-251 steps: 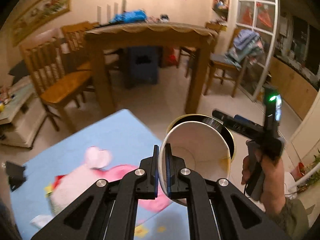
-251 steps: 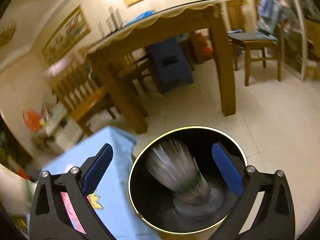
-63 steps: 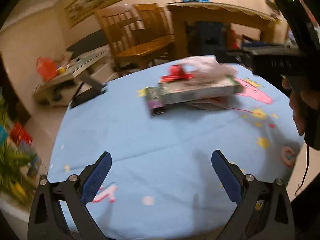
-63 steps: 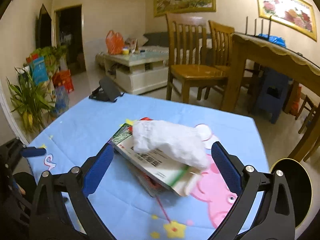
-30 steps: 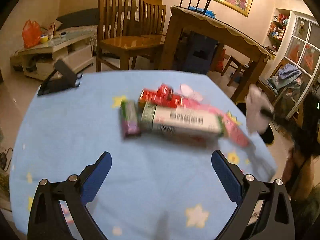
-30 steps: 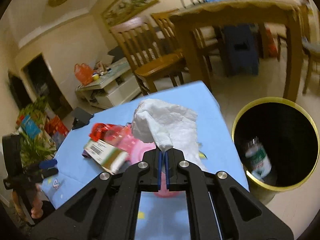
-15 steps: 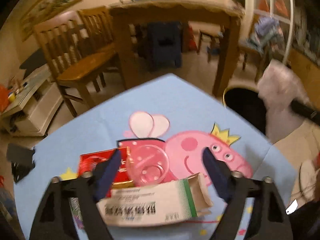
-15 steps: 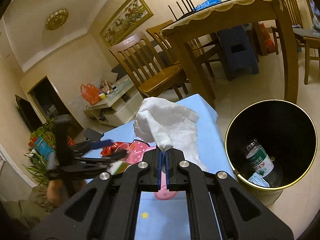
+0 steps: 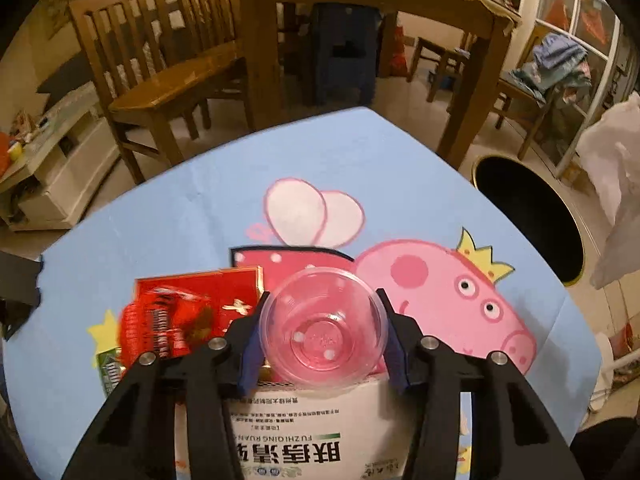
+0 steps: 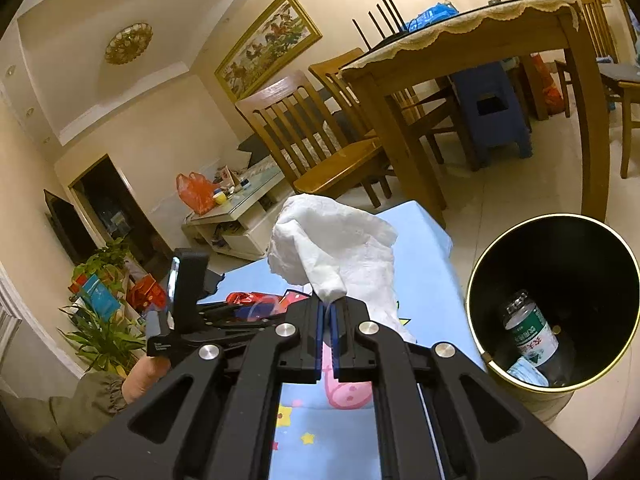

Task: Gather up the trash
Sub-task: 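Drop the tissue and clear cup into the bin by opening both tools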

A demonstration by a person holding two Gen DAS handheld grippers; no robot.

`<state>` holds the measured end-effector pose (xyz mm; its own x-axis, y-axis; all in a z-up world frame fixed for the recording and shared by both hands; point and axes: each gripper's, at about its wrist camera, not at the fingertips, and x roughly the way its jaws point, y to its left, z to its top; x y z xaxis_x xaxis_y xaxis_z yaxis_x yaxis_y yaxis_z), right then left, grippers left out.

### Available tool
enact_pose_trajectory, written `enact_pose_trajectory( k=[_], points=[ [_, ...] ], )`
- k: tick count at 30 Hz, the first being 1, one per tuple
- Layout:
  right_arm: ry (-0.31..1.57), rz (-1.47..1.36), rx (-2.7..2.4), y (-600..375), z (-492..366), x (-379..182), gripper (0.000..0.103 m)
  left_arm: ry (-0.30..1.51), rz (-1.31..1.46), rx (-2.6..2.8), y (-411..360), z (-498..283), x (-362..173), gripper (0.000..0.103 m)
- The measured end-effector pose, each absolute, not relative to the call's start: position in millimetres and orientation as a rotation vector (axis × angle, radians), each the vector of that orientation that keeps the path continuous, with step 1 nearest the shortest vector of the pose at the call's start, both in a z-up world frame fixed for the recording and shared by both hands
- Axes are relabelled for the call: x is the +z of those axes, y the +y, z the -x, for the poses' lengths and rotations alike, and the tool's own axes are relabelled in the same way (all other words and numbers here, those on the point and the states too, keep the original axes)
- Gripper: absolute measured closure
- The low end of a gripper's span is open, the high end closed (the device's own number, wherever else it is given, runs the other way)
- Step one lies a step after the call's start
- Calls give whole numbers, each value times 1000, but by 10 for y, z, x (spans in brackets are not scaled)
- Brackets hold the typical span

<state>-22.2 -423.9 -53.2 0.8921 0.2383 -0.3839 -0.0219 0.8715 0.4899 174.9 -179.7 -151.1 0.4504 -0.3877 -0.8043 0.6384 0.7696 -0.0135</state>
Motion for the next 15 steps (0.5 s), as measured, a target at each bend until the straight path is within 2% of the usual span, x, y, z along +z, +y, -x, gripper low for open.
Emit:
enact_pose_trajectory(
  k=[7, 15],
  points=[
    [435, -500, 87, -4382, 300, -505, 99, 779, -148, -643, -1620, -1484, -985, 55],
    [458, -545, -115, -4966, 352, -613, 99, 797, -170, -718, -1971, -1166, -984, 55]
  ],
)
